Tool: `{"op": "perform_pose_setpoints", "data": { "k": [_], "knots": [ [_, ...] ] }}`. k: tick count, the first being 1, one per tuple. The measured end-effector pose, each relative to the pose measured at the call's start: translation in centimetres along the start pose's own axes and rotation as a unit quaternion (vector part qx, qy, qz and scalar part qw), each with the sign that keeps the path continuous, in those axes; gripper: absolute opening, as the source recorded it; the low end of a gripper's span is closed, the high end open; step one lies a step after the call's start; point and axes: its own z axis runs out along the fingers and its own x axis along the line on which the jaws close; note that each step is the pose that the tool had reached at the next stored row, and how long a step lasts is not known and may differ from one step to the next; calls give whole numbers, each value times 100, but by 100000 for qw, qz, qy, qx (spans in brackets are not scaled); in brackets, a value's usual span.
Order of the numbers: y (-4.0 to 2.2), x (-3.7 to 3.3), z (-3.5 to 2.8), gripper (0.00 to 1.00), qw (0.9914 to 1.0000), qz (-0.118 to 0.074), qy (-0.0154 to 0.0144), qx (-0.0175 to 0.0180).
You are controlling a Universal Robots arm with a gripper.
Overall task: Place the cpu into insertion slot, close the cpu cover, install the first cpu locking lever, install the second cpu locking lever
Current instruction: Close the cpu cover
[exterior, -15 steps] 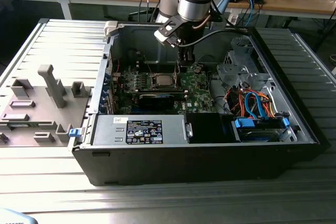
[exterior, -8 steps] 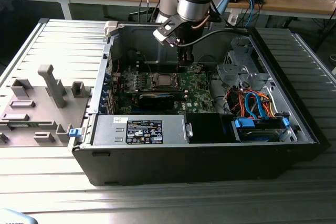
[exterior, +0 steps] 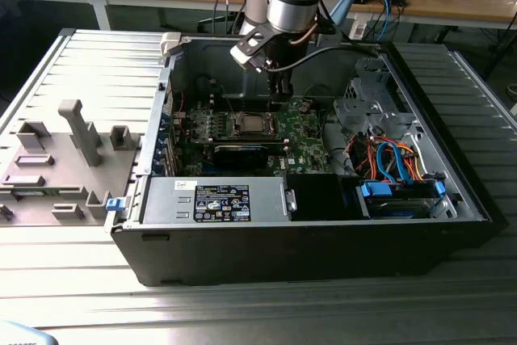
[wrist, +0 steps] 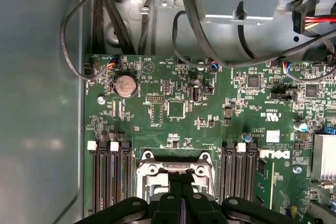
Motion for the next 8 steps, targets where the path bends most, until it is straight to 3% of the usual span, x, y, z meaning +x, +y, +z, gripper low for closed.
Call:
{"op": "perform_pose_setpoints", "data": {
  "k": [8],
  "knots": [
    [-82,3,26,11,100000,-2,28,-3]
  ]
}}
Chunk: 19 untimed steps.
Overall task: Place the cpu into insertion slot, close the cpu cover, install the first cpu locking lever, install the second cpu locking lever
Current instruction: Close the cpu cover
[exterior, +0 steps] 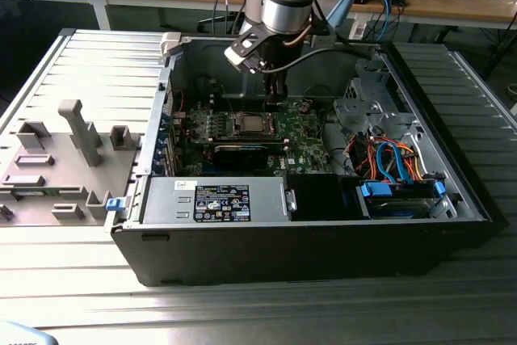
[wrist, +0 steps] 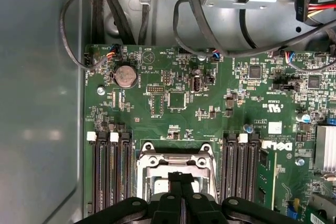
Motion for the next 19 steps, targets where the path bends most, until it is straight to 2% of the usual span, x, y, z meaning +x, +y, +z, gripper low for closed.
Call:
{"op": "perform_pose_setpoints", "data": {
  "k": [19],
  "knots": [
    [-61,3,26,11,100000,-1,7,-1]
  ]
}}
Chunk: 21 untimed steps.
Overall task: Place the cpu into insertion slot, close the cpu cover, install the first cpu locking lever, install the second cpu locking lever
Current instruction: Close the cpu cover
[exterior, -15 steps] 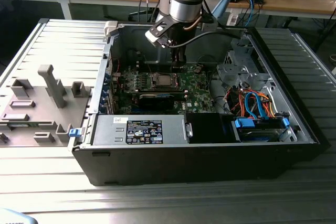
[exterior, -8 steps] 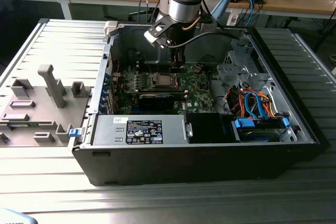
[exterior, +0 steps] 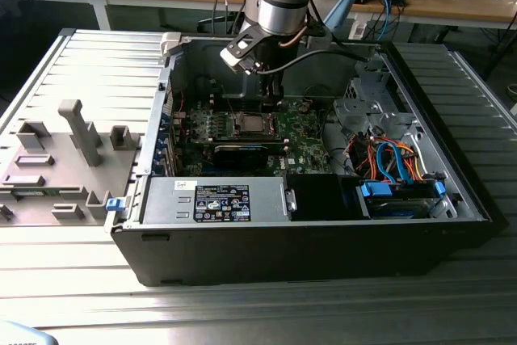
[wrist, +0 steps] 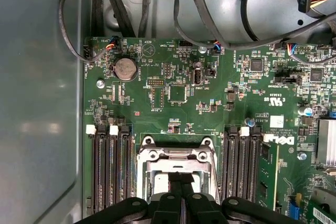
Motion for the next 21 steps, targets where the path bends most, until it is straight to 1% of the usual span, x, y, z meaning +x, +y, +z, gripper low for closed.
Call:
{"op": "perform_pose_setpoints", "data": {
  "k": [21],
  "knots": [
    [-48,2,32,11,100000,-8,-1,-1]
  ]
}}
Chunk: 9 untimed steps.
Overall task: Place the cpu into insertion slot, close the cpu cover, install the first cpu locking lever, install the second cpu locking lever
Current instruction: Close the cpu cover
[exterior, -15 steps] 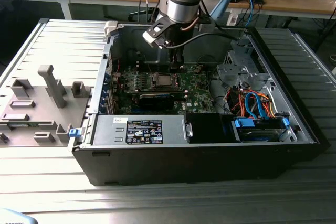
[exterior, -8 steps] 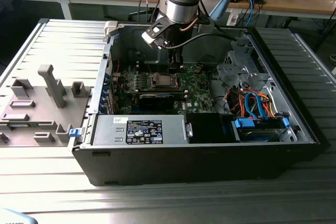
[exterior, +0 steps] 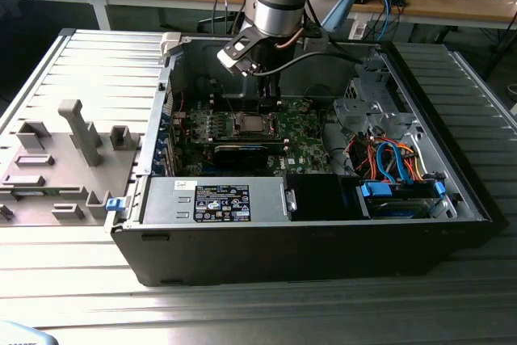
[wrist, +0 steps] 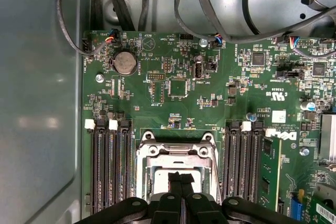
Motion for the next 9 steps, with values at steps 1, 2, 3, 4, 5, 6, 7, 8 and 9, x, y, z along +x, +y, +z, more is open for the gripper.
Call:
{"op": "perform_pose_setpoints", "data": {
  "k": [1,2,3,4,5,6,7,8,9],
  "knots": [
    [0,0,1,11,100000,2,1,-2],
    [-1,0,2,11,100000,7,1,0],
    [-2,0,5,11,100000,6,0,0],
    [-3,0,6,11,100000,9,-1,0],
    [-4,0,7,11,100000,6,0,-1],
    [-5,0,9,11,100000,9,0,-1],
    [-7,1,12,11,100000,9,1,-2],
    [-8,1,15,11,100000,10,8,-4],
    [-10,1,17,11,100000,15,7,-4]
  ]
}}
